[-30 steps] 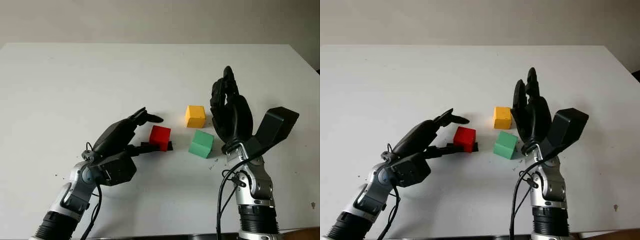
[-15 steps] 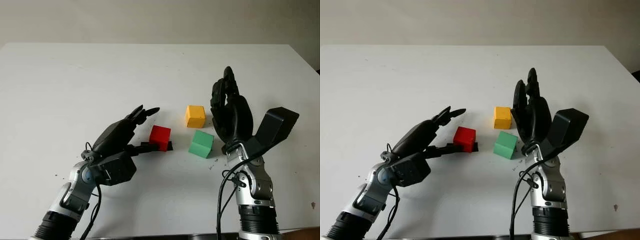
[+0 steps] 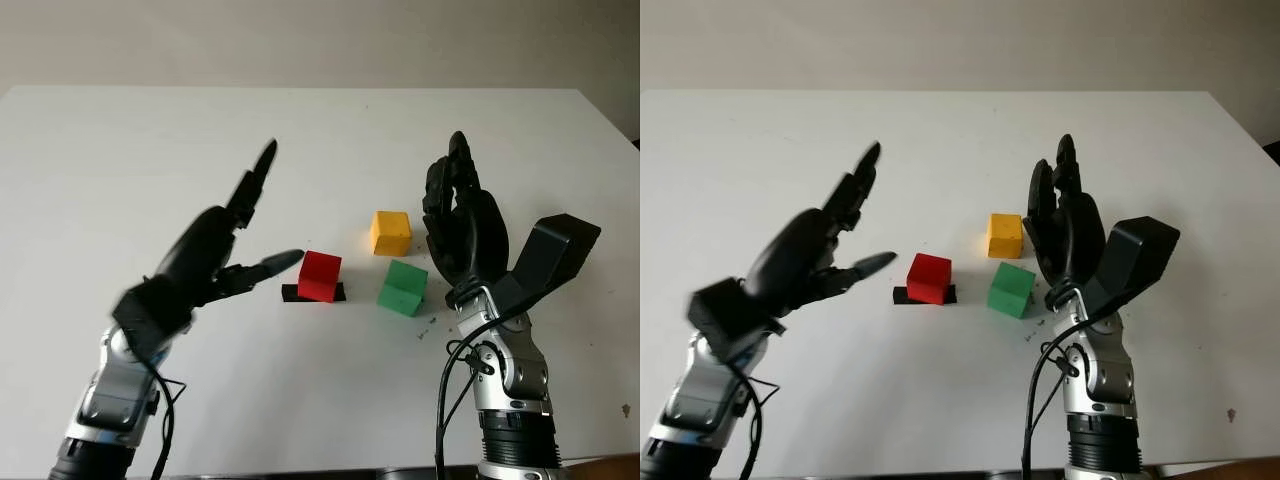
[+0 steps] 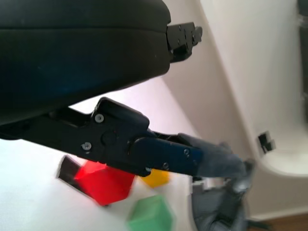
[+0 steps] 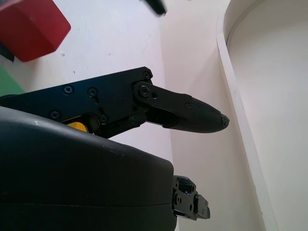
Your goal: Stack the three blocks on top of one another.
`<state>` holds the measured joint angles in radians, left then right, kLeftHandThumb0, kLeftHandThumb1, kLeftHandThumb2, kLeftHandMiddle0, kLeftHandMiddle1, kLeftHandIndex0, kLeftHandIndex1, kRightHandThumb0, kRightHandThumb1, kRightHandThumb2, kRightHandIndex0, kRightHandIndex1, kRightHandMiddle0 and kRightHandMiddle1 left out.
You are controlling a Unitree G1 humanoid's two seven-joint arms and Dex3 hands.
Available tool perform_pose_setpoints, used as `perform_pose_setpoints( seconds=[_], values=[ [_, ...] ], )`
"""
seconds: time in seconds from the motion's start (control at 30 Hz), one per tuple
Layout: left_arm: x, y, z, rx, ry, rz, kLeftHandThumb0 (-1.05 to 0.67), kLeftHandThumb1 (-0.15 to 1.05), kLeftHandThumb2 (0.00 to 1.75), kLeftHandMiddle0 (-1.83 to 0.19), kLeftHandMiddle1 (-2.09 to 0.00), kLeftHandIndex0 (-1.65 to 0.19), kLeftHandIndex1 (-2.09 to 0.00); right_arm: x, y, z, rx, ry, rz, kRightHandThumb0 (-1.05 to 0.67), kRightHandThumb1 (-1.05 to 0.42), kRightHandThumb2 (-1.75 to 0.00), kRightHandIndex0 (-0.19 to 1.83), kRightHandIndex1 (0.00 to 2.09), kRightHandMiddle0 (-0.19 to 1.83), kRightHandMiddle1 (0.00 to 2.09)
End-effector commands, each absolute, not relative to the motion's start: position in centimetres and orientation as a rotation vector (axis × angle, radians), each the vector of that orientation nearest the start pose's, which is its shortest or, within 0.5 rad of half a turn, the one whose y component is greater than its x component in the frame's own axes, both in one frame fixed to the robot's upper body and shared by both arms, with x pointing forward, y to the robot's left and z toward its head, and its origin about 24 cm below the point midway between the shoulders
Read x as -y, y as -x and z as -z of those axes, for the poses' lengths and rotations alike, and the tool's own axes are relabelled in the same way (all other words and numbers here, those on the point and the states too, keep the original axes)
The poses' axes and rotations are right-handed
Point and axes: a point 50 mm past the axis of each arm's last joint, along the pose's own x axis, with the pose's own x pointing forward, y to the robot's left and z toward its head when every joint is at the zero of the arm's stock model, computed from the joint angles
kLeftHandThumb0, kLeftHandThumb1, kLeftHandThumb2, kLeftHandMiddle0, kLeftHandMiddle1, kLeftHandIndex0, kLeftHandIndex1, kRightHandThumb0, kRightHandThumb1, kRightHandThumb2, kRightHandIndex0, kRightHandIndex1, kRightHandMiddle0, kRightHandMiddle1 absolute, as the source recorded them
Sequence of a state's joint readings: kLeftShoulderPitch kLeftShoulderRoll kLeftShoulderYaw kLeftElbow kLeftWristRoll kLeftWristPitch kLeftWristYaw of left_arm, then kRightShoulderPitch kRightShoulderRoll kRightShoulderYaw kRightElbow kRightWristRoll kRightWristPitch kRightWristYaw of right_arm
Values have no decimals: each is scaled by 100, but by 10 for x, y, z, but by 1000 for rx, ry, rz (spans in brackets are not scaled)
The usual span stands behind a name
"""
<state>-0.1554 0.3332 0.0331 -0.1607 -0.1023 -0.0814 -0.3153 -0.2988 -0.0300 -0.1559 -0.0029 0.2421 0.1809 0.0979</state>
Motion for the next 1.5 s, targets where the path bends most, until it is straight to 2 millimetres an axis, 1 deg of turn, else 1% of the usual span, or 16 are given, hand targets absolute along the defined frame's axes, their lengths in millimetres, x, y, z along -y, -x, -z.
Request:
perform_pose_setpoints(
  seconds=[0.0,0.1,0.2,0.33,0.47,0.57,0.6,0.7,0.73,0.8,0.9,0.97,1.07,1.23,1.37,1.47],
  values=[
    [-183,-268,-141,384,-242,305,-94,105,39,14,-6,16,-5,165,-307,-113,157,-223,-81,-61,-105,-62,-19,0,-19,0],
    [-187,-277,-144,401,-142,224,-89,105,41,11,-7,12,-6,169,-307,-115,151,-191,-103,-62,-105,-63,-19,0,-19,0],
    [-192,-293,-145,396,-4,135,-84,105,40,9,-7,11,-6,177,-308,-120,162,-126,-121,-61,-105,-65,-19,0,-19,0],
    [-197,-314,-144,365,43,99,-78,105,46,17,-4,18,-3,189,-309,-133,177,-37,-111,-59,-105,-59,-19,0,-19,0],
    [-199,-334,-142,339,28,65,-74,105,50,19,-2,19,-1,201,-313,-150,211,171,-64,-57,-105,-43,-19,0,-18,2],
    [-199,-344,-144,321,25,48,-73,105,52,19,-1,19,0,209,-322,-164,223,294,-9,-63,-105,-21,-15,3,-10,6],
    [-200,-346,-144,315,17,46,-72,105,54,19,-1,19,0,212,-324,-168,226,313,4,-60,-104,-14,-14,4,-7,7],
    [-201,-349,-145,301,6,33,-74,105,54,19,-1,19,0,216,-330,-177,251,385,47,-54,-101,-7,-8,7,-1,10],
    [-201,-350,-145,298,9,26,-74,105,54,19,-2,19,0,218,-332,-181,270,438,67,-54,-98,-5,4,14,5,12],
    [-201,-351,-146,294,10,18,-75,105,54,19,-3,19,0,220,-335,-186,284,512,81,-53,-96,-5,17,21,11,15],
    [-201,-351,-147,286,1,12,-77,105,54,19,-3,19,-1,221,-341,-199,281,734,48,-55,-94,-4,14,21,16,17],
    [-200,-351,-147,281,-11,15,-78,105,54,19,-3,19,-1,220,-344,-204,273,834,21,-56,-92,-4,16,21,19,18],
    [-200,-350,-148,278,-21,24,-79,105,54,19,-4,18,-1,217,-348,-207,254,917,-37,-56,-90,-5,15,16,22,15],
    [-197,-348,-146,278,-17,46,-75,105,50,19,-5,19,-2,210,-354,-207,223,1037,-129,-54,-87,-4,13,12,26,13],
    [-194,-347,-145,279,-5,59,-69,105,48,17,-6,18,-3,204,-356,-204,201,1137,-196,-58,-86,-5,10,9,28,11],
    [-192,-346,-144,277,3,59,-69,105,45,15,-6,16,-4,197,-354,-202,217,1199,-258,-59,-85,-5,9,8,31,11]
  ],
)
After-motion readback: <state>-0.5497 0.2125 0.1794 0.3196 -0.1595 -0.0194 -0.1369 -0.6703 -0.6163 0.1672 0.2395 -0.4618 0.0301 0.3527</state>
